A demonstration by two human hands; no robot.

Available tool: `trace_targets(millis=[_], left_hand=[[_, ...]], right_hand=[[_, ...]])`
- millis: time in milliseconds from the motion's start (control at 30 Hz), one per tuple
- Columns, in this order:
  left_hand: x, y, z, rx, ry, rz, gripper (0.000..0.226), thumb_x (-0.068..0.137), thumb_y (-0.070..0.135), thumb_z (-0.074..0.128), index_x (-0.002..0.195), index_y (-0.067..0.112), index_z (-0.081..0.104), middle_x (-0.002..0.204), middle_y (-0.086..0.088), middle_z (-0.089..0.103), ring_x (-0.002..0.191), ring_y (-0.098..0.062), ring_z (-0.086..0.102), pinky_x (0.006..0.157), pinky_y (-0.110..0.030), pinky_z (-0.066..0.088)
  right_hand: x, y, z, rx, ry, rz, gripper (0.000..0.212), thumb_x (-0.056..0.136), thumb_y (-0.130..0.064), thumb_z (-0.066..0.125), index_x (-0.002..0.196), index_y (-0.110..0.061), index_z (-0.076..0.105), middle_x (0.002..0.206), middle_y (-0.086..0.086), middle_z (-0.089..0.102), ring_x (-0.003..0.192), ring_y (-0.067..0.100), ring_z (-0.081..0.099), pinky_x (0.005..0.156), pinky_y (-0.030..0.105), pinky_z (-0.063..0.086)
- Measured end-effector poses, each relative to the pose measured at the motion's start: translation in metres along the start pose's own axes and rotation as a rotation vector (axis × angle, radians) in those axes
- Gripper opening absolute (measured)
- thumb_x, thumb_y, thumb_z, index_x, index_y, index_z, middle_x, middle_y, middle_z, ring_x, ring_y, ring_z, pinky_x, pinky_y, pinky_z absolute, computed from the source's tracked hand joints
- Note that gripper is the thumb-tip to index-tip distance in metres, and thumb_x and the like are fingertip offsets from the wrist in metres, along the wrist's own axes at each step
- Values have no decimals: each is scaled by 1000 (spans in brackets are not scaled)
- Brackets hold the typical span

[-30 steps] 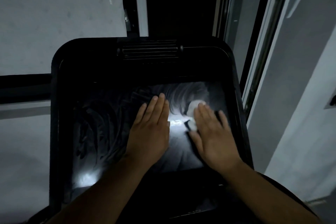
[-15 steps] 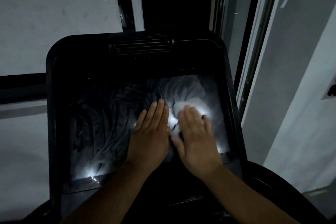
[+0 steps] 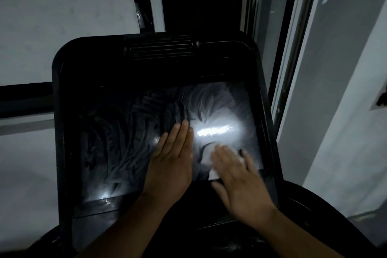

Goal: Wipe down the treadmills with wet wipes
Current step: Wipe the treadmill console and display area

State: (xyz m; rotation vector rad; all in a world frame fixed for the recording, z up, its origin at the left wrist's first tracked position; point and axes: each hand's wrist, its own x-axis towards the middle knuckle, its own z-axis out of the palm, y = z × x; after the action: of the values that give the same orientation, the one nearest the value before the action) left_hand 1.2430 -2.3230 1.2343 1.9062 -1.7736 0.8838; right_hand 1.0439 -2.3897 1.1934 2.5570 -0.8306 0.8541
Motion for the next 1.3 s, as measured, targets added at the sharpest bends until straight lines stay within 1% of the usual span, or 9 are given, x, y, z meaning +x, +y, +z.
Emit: trace_targets(millis=[133,300,467,633,733,833,967,1167,1300], left_hand=[[-1,4,0,11,-23,-19,63,98,22,45,156,4,29,166,-12,22,154,-26,20,124,-43,15],[-4,2,-2,17,-16,12,62,95,21,44,154,2,35,164,-13,27,152,-27,27,122,-43,19],[-19,12,1,20,-19,13,62,96,20,46,155,3,33,165,-13,24,153,-27,24,123,-43,17],[-22,14,1,10,-14,30,62,93,20,44,152,1,38,164,-12,26,150,-27,30,122,-42,19],[-28,20,0,-2,-15,0,57,97,22,44,151,2,42,162,-12,31,149,-27,32,122,-44,22],[-44,34,5,-11,-38,68,57,96,23,39,149,3,46,161,-13,35,149,-27,33,120,-44,24],[-61,44,9,-1,-65,157,58,92,22,42,146,3,49,161,-12,34,149,-26,32,120,-45,25],[-63,48,10,7,-55,125,58,97,24,41,151,4,41,162,-12,32,151,-26,29,121,-46,25],[-63,46,12,18,-62,135,59,96,23,43,152,4,42,163,-11,31,151,-26,29,121,-45,24]], right_hand=[[56,-4,-13,92,42,274,66,103,-49,30,154,-8,37,163,11,29,154,23,19,123,51,15],[-6,-16,3,55,-25,-54,65,99,-46,44,153,-11,39,164,6,26,153,19,20,116,54,26],[40,-8,-6,151,42,265,69,104,-50,30,157,-6,29,165,12,20,155,24,12,125,47,13],[-25,-16,10,133,-22,-84,68,101,-45,43,154,-3,33,165,14,21,154,28,17,120,47,25],[-26,10,10,100,1,64,69,103,-46,41,155,-2,30,165,15,20,154,29,16,118,53,30],[-4,-14,12,171,61,264,74,104,-51,36,156,1,25,166,19,16,155,30,10,124,51,17],[-59,-16,17,79,-36,-62,72,103,-51,37,155,-1,28,165,18,19,154,31,15,120,50,24],[-37,4,11,104,50,312,76,105,-53,31,155,4,25,164,22,17,155,33,12,124,49,16],[-84,-10,15,78,-40,62,73,104,-52,34,154,1,32,165,18,18,153,33,17,118,52,26]])
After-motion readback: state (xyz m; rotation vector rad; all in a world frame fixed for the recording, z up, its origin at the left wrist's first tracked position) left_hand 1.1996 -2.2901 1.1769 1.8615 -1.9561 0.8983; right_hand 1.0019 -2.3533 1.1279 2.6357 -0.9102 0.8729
